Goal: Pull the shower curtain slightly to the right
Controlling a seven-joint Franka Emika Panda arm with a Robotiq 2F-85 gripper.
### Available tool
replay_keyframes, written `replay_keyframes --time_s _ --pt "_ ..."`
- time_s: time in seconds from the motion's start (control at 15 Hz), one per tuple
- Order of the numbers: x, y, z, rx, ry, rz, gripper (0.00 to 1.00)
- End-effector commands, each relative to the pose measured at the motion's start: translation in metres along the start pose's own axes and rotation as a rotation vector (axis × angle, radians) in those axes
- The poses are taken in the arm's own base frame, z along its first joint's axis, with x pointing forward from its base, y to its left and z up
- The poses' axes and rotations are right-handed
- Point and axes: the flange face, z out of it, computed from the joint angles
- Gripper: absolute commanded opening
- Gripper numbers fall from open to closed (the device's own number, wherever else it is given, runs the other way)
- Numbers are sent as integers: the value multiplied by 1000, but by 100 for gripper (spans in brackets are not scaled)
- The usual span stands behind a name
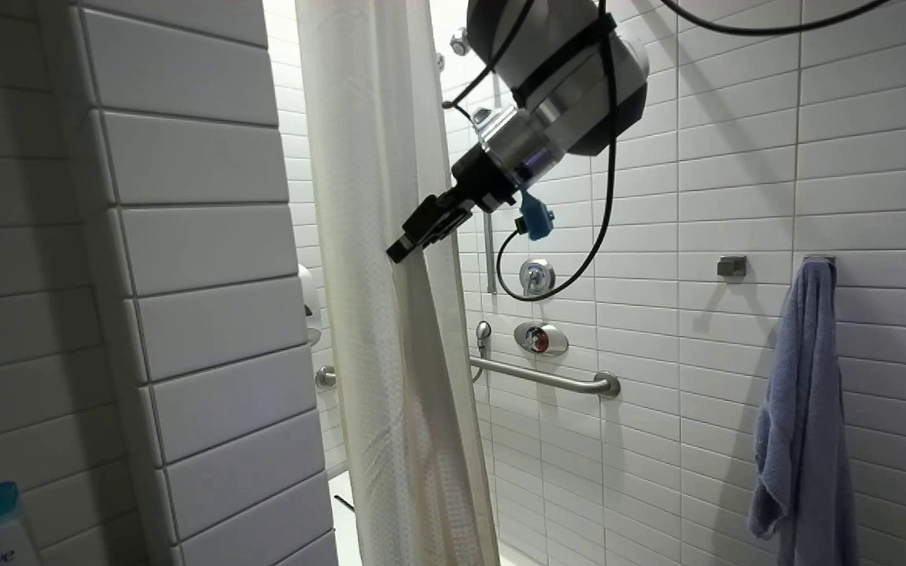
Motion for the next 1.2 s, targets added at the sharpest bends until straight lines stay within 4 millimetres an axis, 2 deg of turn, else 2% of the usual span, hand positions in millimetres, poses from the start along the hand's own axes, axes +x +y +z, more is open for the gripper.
replay_keyframes --time_s 0.0,0.07,0.2,1.13 --pt "3 2 1 4 0 6 14" --pt "3 2 2 3 -1 6 5" --pt "2 3 1 -8 -2 11 0" --pt "2 9 0 -241 69 296 1"
